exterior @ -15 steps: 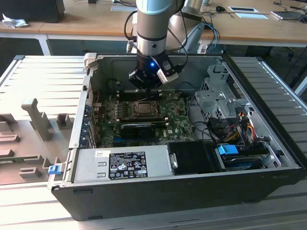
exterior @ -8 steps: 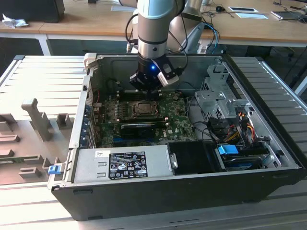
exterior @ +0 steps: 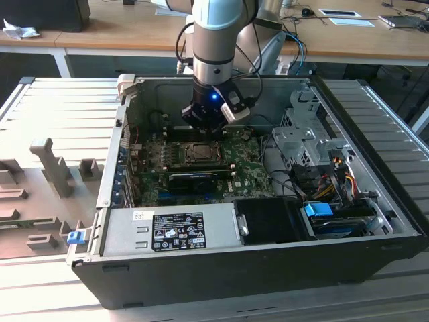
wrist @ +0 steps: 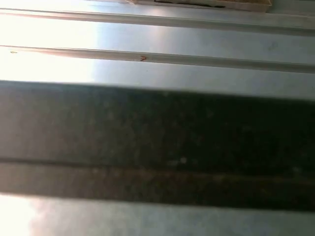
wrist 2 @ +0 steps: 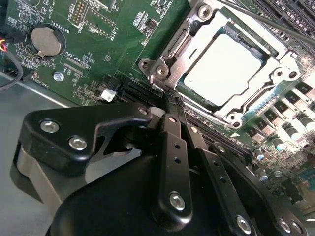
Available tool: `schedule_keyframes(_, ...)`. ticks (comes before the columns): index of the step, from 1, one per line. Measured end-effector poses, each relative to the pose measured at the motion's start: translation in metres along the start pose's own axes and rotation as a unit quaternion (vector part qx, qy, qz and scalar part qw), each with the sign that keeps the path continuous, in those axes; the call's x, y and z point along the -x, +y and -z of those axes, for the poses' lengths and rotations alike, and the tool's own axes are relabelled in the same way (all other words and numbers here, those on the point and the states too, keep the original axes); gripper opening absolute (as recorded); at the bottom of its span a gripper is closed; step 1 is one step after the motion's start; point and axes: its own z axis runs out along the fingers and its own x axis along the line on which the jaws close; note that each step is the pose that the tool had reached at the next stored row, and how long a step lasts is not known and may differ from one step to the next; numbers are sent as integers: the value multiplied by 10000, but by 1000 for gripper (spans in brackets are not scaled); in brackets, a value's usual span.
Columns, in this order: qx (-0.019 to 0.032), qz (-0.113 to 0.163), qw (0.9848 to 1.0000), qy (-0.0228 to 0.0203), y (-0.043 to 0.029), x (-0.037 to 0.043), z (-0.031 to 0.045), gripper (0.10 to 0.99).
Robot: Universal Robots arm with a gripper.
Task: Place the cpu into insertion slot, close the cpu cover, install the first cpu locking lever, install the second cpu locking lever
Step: 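Install the first cpu locking lever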
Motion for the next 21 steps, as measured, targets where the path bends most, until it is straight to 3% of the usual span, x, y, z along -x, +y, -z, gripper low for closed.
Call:
schedule_keyframes(3, 7, -1, 10000, 1, -3, 0, -14, 106)
schedule_keyframes(7, 69, -1, 10000, -3, -3, 6, -19, 106)
schedule_keyframes(10, 72, -1, 10000, -3, -2, 6, -18, 106)
schedule_keyframes(16, 15, 0, 10000, 0, 15, 10, 195, 106)
schedule_keyframes(21, 5, 0, 10000, 1, 0, 9, 198, 106)
